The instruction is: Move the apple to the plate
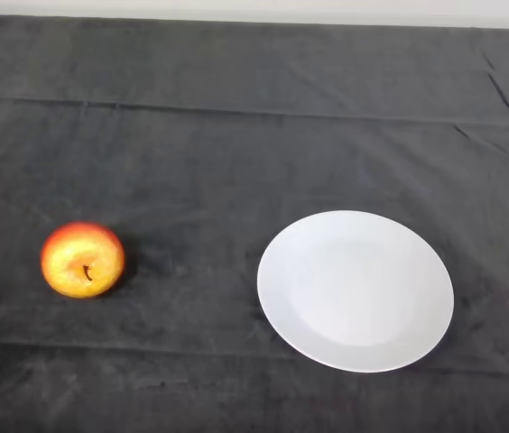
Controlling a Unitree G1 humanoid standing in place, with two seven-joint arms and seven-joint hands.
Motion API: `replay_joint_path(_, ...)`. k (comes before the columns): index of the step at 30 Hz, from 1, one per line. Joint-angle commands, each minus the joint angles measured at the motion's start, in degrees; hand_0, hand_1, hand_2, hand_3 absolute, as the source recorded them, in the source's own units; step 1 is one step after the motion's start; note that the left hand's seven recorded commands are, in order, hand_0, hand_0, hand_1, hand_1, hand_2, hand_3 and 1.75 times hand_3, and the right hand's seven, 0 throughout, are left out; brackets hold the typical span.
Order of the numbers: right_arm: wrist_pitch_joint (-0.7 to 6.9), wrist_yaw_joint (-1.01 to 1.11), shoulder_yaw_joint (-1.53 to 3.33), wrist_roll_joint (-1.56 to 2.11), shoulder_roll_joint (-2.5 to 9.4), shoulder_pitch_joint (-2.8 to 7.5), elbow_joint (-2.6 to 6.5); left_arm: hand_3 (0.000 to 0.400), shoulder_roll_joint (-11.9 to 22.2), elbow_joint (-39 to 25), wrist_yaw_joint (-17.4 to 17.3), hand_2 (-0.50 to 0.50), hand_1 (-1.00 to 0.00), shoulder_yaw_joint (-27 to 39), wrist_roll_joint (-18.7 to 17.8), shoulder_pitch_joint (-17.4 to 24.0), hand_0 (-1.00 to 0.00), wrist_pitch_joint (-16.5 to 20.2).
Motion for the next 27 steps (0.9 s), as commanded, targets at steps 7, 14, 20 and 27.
replay_joint_path(7, -0.02, 0.55, -1.03, 0.31, -1.71, 0.03, 1.23, 0.0, -0.68, 1.78, -1.13, 0.0, 0.0, -4.02, 4.78, -3.66, 0.0, -2.33)
replay_joint_path(14, -0.02, 0.55, -1.03, 0.3, -1.71, 0.03, 1.22, 0.0, -2.1, 0.26, -0.87, 0.0, 0.0, -7.62, 8.59, -4.84, 0.0, -2.6)
replay_joint_path(20, -0.03, 0.53, -1.03, 0.3, -1.68, 0.04, 1.19, 0.0, -3.94, -3.61, -0.66, 0.0, 0.0, -11.0, 11.79, -4.51, 0.0, -1.59)
replay_joint_path(27, -0.04, 0.48, -1.02, 0.3, -1.63, 0.07, 1.08, 0.0, -5.23, -10.59, -1.88, 0.0, 0.0, -14.08, 14.29, -2.38, 0.0, 0.68)
